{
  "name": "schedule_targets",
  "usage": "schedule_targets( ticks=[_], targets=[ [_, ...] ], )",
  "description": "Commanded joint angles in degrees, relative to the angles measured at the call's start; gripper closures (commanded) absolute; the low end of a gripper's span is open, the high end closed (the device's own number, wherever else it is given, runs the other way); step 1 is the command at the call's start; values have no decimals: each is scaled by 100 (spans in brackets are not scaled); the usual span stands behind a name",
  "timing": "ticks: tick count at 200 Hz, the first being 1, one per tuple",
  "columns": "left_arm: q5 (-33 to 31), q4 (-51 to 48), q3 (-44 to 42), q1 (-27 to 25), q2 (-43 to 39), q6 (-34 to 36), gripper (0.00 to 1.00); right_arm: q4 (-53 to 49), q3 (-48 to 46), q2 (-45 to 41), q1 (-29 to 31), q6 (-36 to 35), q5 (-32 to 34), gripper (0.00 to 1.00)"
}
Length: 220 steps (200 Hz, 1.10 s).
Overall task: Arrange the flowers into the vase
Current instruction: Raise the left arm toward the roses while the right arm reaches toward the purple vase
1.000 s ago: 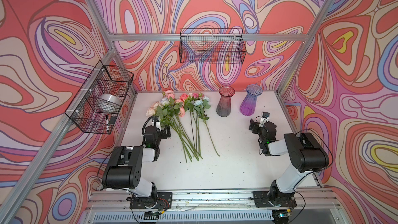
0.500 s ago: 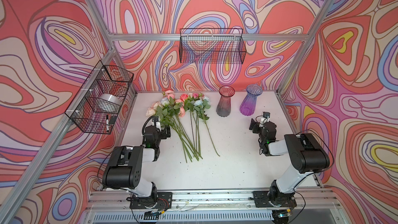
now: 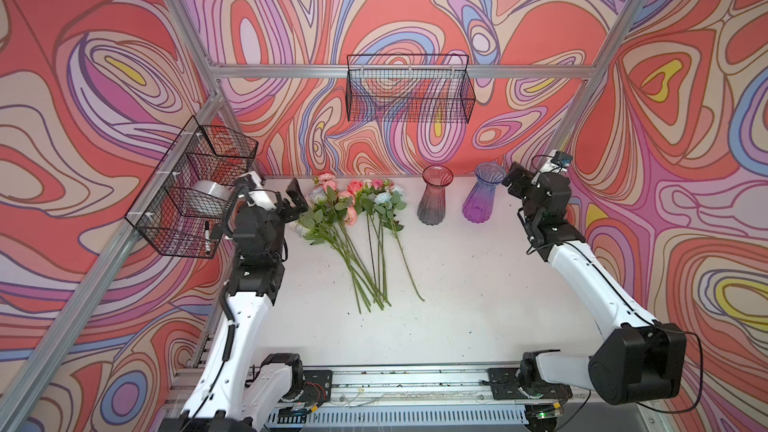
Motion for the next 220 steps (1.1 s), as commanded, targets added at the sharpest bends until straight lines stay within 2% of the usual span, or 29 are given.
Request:
schedule_targets(
  ticks=[1,9,16,25,37,60,80,92,106,126,145,171,185,220],
  targets=[
    [-145,-868,-238,13,-502,-1079,0,-1427,484,172,27,703,-289,24],
    [-17,-920,-243,20,-566,-1276,0,-1844,914,404,29,736,-331,38],
    [69,-1134,-122,21,-515,-1343,0,-2324,1421,684,26,693,-379,43],
    [128,-1454,101,20,-404,-1401,0,-3036,2148,1123,29,708,-561,43],
    [268,-1589,318,20,-200,-1433,0,-3778,3011,1636,29,749,-649,37],
    [579,-2418,1259,18,611,-1323,2,-4270,3807,2182,27,730,-809,32],
    [1469,-2924,1986,18,1515,-1375,12,-4701,4326,2582,20,667,-505,33],
    [2119,-3058,2289,12,2073,-1500,21,-5086,4822,3001,13,658,-463,33],
    [2804,-3172,2560,-4,2618,-1535,26,-5470,5421,3429,-5,634,-527,34],
    [3018,-3685,3087,-167,3241,-1396,29,-5916,6134,3950,-64,655,-586,34],
    [3170,-3714,3096,-420,3455,-1310,30,-6194,6582,4297,-183,754,-763,34],
    [3493,-3308,2680,-770,3385,-1334,32,-6290,6833,4529,-367,816,-1136,38],
    [3752,-3133,2492,-836,3359,-1402,32,-6405,6967,4638,-441,827,-1205,39],
    [3942,-2905,2157,-882,3262,-1584,35,-6434,6853,4709,-557,822,-1471,40]
  ],
)
